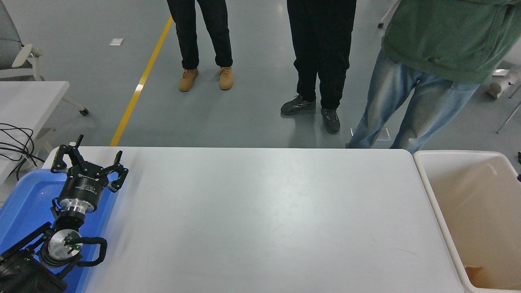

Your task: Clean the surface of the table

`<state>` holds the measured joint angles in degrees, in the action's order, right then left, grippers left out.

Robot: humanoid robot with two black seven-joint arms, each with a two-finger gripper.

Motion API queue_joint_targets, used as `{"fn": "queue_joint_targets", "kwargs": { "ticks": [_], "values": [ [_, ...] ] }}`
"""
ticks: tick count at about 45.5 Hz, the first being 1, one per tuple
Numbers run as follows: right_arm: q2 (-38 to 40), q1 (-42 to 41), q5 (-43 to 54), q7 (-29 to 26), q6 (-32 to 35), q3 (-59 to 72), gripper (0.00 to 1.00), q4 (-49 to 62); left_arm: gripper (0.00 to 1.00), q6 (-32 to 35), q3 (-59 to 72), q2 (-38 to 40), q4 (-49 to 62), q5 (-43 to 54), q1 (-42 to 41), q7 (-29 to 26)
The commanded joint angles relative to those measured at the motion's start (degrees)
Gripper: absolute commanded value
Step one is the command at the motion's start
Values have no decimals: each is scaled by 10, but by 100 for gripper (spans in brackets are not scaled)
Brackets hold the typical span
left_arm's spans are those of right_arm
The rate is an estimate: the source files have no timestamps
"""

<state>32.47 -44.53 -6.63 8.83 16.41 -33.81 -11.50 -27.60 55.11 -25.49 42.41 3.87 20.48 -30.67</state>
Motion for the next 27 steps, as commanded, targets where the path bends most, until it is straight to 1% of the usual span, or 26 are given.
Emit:
{"fn": "queue_joint_targets", "kwargs": {
  "ticks": [1, 5, 12, 20, 27],
  "values": [
    [-5, 35, -7, -3, 14, -95, 99, -128, 99, 0, 0, 0, 0, 0, 0, 0],
    [-20, 51, -7, -2, 13, -120, 99, -153, 99, 0, 0, 0, 0, 0, 0, 0],
    [-63, 75, -7, 4, 13, -173, 99, -156, 99, 0, 0, 0, 0, 0, 0, 0],
    [-103, 99, -5, 41, 14, -195, 99, -158, 99, 0, 0, 0, 0, 0, 0, 0],
    [-126, 106, -4, 55, 14, -198, 99, -158, 99, 0, 0, 0, 0, 0, 0, 0]
  ]
}}
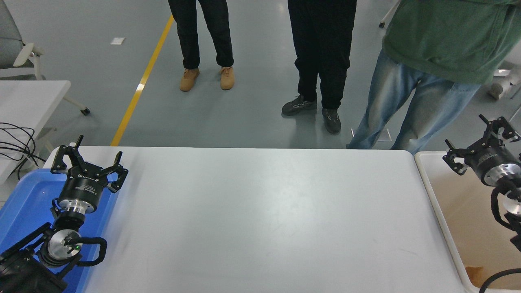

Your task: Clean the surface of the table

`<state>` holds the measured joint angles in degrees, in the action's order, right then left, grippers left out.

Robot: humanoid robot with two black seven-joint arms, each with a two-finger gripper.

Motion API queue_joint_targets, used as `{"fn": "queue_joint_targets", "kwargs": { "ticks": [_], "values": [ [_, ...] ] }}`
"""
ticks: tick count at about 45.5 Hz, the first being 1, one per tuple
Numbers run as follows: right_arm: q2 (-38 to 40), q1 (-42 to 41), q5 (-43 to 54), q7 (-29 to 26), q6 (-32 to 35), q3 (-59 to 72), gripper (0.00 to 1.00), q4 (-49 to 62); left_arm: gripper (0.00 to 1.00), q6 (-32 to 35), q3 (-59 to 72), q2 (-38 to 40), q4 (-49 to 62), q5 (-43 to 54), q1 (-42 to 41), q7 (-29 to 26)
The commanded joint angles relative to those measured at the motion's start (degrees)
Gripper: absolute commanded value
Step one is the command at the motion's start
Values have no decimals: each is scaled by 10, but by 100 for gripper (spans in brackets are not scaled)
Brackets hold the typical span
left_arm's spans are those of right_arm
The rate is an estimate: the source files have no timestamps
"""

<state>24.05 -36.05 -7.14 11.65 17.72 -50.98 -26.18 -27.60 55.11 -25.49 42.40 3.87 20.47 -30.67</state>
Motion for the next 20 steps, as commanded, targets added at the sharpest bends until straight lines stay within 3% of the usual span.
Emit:
{"fn": "queue_joint_targets", "kwargs": {
  "ticks": [1, 20],
  "values": [
    [-44, 21, 1, 31, 1, -26, 99, -12, 99, 0, 0, 0, 0, 0, 0, 0],
    [-62, 26, 2, 49, 1, -28, 99, -14, 99, 0, 0, 0, 1, 0, 0, 0]
  ]
}}
